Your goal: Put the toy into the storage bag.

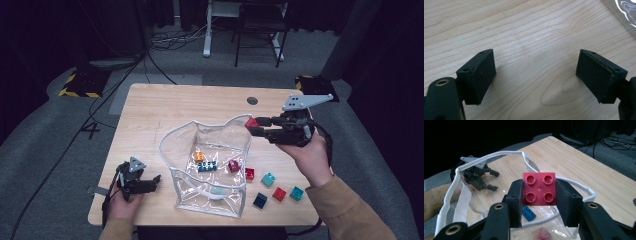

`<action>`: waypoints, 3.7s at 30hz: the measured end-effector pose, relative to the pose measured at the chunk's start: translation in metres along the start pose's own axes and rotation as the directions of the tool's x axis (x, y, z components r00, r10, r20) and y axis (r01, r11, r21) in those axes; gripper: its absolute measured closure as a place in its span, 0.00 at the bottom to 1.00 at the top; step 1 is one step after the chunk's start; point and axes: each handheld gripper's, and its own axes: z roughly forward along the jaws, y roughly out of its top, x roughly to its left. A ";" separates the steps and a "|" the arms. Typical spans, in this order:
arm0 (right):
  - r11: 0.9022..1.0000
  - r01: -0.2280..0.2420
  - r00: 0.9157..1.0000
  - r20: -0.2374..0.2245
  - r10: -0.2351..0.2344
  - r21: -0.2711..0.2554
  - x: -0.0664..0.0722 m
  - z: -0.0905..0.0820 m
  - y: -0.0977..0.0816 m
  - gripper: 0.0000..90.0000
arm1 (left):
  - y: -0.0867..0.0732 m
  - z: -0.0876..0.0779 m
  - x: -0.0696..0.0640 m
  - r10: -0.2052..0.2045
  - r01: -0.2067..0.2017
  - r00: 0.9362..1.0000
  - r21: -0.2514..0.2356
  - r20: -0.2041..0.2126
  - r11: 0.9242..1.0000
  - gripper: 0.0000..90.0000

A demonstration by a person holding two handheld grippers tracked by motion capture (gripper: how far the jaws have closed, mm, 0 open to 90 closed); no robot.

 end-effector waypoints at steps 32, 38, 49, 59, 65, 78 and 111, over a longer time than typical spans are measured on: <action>0.989 0.112 0.991 -0.080 -0.105 0.099 0.033 0.094 0.034 0.66 | 0.000 0.000 0.000 0.000 0.000 1.000 0.000 0.001 1.000 0.18; 0.979 0.132 0.988 -0.098 -0.117 0.155 0.038 0.111 0.028 0.66 | 0.000 0.000 0.000 0.000 0.000 1.000 0.000 0.001 1.000 0.18; 0.940 0.196 0.978 -0.127 -0.166 0.280 0.052 0.138 0.009 0.66 | 0.000 0.000 0.000 0.001 -0.001 1.000 0.000 0.002 1.000 0.18; 0.905 0.203 0.976 -0.150 -0.157 0.375 0.055 0.144 0.005 0.65 | 0.000 0.000 0.000 0.001 -0.001 1.000 0.000 0.002 1.000 0.18; 0.912 0.207 0.976 -0.146 -0.164 0.355 0.054 0.143 0.005 0.44 | 0.000 0.000 0.000 0.001 -0.001 1.000 0.000 0.002 1.000 0.18; 0.974 0.148 0.986 -0.100 -0.133 0.171 0.039 0.078 0.012 0.46 | 0.000 0.000 0.000 0.001 -0.001 1.000 0.001 0.003 1.000 0.18; 0.990 -0.064 0.988 0.151 0.044 0.127 -0.028 -0.044 -0.058 0.45 | 0.000 0.000 0.000 0.000 0.000 1.000 0.001 0.003 1.000 0.18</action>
